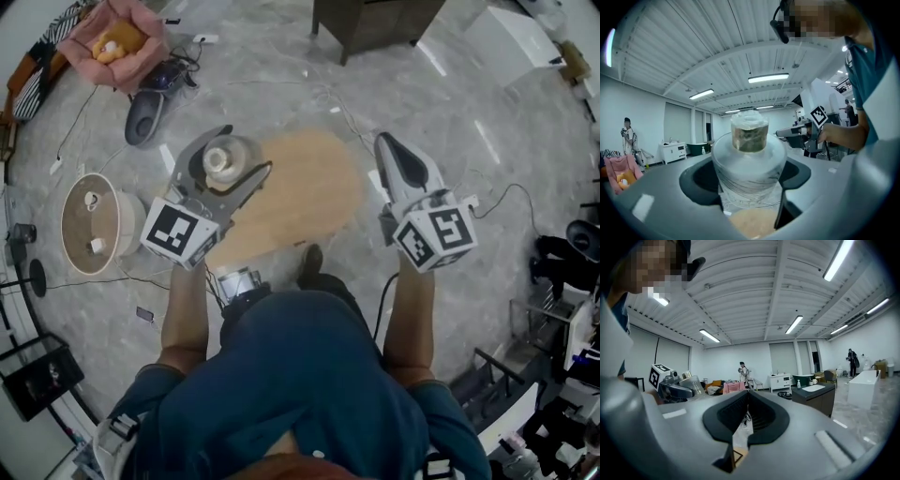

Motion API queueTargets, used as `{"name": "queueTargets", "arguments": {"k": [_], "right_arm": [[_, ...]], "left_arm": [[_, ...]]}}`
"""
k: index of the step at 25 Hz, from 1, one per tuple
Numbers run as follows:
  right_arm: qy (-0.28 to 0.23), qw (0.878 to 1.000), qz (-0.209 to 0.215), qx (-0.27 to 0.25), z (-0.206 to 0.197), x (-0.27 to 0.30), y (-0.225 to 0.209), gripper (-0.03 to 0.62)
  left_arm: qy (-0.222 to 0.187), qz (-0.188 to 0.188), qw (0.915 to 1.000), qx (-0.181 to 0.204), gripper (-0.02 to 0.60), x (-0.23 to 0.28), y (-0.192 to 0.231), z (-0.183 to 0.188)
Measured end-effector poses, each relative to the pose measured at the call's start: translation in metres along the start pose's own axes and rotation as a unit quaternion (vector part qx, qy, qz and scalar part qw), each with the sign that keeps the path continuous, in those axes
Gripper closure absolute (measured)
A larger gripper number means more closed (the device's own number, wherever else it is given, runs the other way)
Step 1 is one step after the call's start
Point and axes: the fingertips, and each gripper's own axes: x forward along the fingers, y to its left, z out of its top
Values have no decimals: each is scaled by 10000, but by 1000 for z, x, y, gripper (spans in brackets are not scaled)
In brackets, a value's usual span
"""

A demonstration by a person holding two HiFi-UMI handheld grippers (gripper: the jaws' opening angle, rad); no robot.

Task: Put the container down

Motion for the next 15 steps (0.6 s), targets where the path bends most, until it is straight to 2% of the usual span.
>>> {"name": "queueTargets", "arguments": {"k": [4, 15], "right_arm": [[75, 9996, -117, 254, -21, 0, -35, 583], [487, 9957, -324, 712, -86, -3, -79, 583]], "left_arm": [[-30, -113, 9999, 106, 245, 41, 1, -12], [315, -186, 9992, -157, 245, 116, 12, -80]]}}
